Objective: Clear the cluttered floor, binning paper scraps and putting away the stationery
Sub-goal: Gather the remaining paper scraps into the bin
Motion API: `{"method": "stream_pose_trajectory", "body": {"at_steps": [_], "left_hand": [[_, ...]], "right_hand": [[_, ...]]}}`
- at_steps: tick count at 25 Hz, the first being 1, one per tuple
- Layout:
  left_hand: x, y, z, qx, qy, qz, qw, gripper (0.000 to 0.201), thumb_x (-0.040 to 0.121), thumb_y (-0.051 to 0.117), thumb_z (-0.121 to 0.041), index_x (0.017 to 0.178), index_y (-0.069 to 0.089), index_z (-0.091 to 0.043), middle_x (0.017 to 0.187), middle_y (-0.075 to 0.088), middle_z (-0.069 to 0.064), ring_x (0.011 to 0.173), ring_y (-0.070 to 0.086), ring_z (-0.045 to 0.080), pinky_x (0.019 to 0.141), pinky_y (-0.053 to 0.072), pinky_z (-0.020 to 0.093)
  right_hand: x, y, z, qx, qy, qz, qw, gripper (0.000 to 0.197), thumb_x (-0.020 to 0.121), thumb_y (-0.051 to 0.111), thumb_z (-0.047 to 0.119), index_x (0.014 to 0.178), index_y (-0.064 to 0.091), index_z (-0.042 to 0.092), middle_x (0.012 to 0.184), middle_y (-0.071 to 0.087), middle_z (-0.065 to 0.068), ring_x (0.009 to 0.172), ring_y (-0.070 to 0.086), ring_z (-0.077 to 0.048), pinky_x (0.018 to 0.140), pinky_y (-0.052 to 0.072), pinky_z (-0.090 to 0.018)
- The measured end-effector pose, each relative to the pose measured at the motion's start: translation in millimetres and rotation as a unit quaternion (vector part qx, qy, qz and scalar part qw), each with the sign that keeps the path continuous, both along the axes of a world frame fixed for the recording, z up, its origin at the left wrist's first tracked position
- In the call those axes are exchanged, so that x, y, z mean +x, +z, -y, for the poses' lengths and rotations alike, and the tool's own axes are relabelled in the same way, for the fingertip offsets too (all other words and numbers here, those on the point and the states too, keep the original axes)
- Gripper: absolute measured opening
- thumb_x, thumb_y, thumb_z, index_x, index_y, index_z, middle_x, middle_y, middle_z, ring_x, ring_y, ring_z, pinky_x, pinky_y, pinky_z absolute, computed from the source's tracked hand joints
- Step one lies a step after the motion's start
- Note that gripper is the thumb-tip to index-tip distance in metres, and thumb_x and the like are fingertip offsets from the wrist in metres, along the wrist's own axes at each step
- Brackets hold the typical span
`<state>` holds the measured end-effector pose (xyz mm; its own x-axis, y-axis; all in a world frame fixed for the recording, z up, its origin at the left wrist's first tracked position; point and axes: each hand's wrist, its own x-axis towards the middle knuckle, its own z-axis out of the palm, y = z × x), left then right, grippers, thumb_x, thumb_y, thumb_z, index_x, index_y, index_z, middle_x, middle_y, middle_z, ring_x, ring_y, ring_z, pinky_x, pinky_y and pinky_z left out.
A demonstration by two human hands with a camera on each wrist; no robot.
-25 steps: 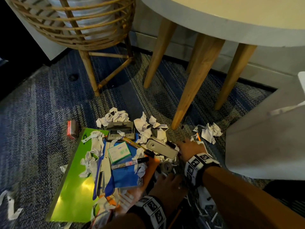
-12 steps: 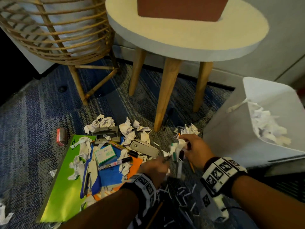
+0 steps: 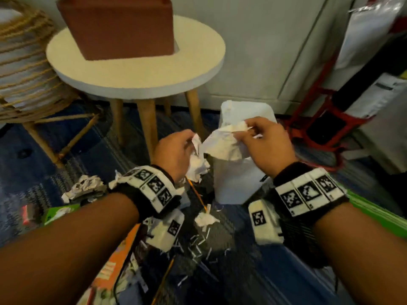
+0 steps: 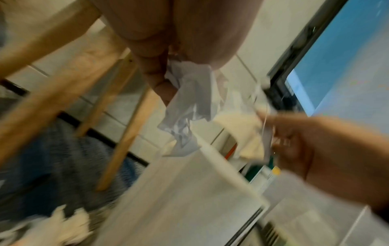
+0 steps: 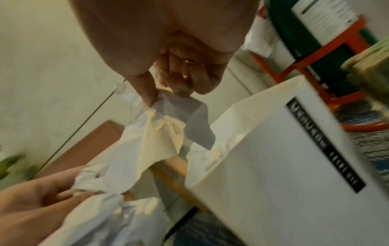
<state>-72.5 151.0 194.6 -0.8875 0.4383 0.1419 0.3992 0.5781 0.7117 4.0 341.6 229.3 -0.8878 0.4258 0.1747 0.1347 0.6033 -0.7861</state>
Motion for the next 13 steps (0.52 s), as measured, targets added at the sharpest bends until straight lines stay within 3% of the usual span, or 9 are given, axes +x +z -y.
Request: {"method": "stream_pose_trajectory", "body": {"at_steps": [3, 6, 8, 11, 13], "left_hand": [[-4.3, 40.0, -40.3, 0.108, 0.038, 0.026, 0.993, 0.015, 0.093, 0.056, -0.012, 0.086, 0.065, -0.021, 0.090, 0.067, -0.006, 0.086, 0.060, 0.011, 0.074, 0.043, 0.020], [-5.6, 62.9, -79.9, 0.110, 0.055, 0.009, 0.992, 0.014, 0.097, 0.053, -0.014, 0.099, 0.066, -0.018, 0.101, 0.063, -0.002, 0.092, 0.056, 0.013, 0.074, 0.037, 0.018], [-7.5, 63.6, -101.4, 0.094, 0.060, 0.010, 0.994, 0.013, 0.098, 0.050, -0.014, 0.100, 0.062, -0.016, 0.108, 0.062, 0.004, 0.096, 0.058, 0.020, 0.075, 0.040, 0.024], [-8.2, 53.6, -121.8, 0.090, 0.063, 0.038, 0.993, 0.011, 0.097, 0.050, -0.020, 0.105, 0.057, -0.016, 0.113, 0.059, 0.009, 0.099, 0.058, 0.025, 0.082, 0.046, 0.031], [-4.2, 43.2, -128.0, 0.083, 0.023, 0.111, 0.990, 0.022, 0.097, 0.049, -0.028, 0.117, 0.054, -0.019, 0.118, 0.058, 0.007, 0.105, 0.057, 0.024, 0.091, 0.047, 0.034]], "right_hand": [[14.1, 10.1, -44.5, -0.050, -0.117, -0.040, 0.991, 0.018, 0.084, 0.069, 0.028, 0.097, 0.057, 0.027, 0.073, 0.062, 0.005, 0.067, 0.058, -0.007, 0.066, 0.049, -0.027], [24.5, 5.7, -65.9, -0.063, -0.186, -0.035, 0.980, 0.027, 0.082, 0.071, 0.024, 0.095, 0.047, 0.028, 0.073, 0.060, 0.000, 0.065, 0.060, -0.017, 0.069, 0.055, -0.038], [24.4, 1.0, -68.7, -0.053, -0.137, 0.035, 0.989, 0.019, 0.082, 0.070, 0.021, 0.090, 0.053, 0.025, 0.078, 0.065, 0.001, 0.067, 0.063, -0.020, 0.067, 0.057, -0.038], [27.4, -10.4, -68.1, 0.018, -0.007, 0.168, 0.986, 0.020, 0.086, 0.066, 0.021, 0.105, 0.066, 0.025, 0.112, 0.068, 0.004, 0.094, 0.064, -0.020, 0.085, 0.052, -0.032], [31.0, -12.5, -70.2, 0.041, -0.008, 0.169, 0.985, 0.024, 0.090, 0.060, 0.016, 0.111, 0.067, 0.023, 0.119, 0.066, 0.004, 0.102, 0.061, -0.019, 0.088, 0.048, -0.027]]}}
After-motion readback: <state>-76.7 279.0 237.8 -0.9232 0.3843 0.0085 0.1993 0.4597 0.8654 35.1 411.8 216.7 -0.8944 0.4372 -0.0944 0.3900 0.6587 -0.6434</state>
